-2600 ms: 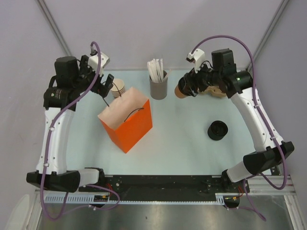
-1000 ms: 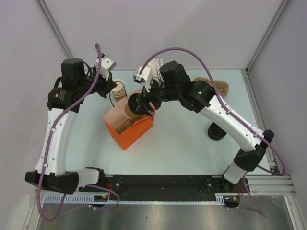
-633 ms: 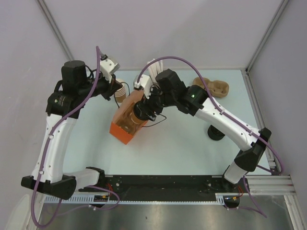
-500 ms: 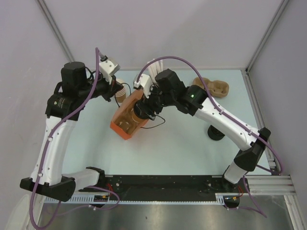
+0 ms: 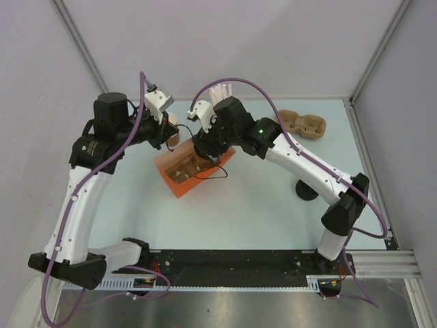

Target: Pack the takeout coffee

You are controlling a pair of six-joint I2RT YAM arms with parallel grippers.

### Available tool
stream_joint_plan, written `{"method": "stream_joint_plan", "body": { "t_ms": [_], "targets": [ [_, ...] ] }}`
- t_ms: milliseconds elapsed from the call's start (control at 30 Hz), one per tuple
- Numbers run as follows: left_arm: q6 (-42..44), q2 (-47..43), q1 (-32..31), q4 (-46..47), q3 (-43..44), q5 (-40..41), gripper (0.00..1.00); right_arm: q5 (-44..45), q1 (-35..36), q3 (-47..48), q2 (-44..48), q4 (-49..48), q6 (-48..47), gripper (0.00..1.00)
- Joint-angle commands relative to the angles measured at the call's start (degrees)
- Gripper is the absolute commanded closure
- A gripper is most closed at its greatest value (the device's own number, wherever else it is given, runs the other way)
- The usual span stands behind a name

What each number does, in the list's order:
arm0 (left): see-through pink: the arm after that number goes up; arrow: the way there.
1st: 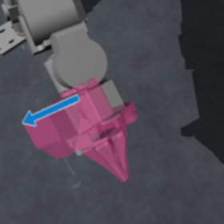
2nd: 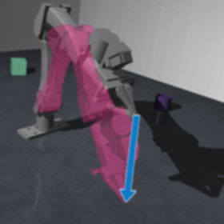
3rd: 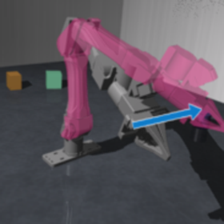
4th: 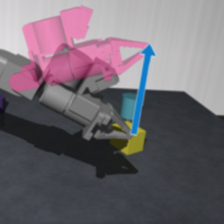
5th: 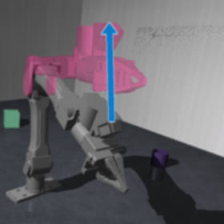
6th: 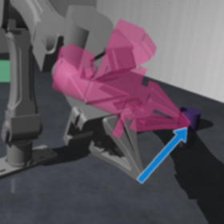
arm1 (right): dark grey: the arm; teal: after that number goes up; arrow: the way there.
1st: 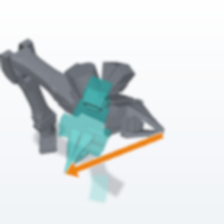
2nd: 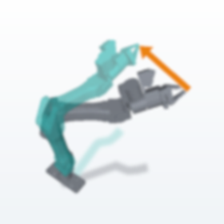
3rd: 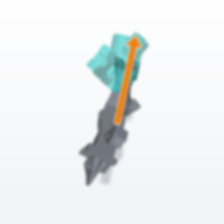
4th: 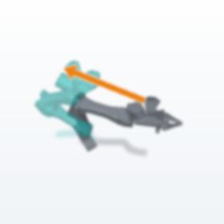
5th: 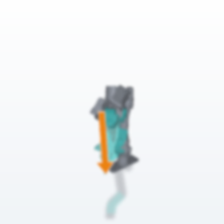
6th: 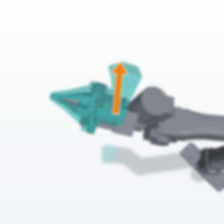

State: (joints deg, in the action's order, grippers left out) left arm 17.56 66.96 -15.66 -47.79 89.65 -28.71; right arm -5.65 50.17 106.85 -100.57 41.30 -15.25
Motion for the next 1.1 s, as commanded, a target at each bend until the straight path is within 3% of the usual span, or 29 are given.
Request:
{"method": "stream_joint_plan", "body": {
  "t_ms": [0, 267, 567, 1067],
  "targets": [
    [-3.3, 0.2, -0.5, -0.7, 3.2, -0.9, 1.0, 5.6, 0.3, 1.6, 1.3, -2.9, -0.7, 0.43],
    [-6.2, 2.9, -0.6, 0.2, 4.0, -1.4, 0.94, 8.0, 0.1, 1.8, -1.7, -1.4, -1.4, 0.43],
    [-7.6, 4.3, -0.6, 2.6, 2.3, 4.2, 0.96, 6.1, -1.4, -0.3, -3.0, -5.3, -1.7, 0.44],
    [-9.7, 4.6, -0.4, 7.8, -1.2, 21.8, 0.97, -4.5, -5.2, 7.1, -10.7, -2.8, -1.7, 0.44]
  ]
}}
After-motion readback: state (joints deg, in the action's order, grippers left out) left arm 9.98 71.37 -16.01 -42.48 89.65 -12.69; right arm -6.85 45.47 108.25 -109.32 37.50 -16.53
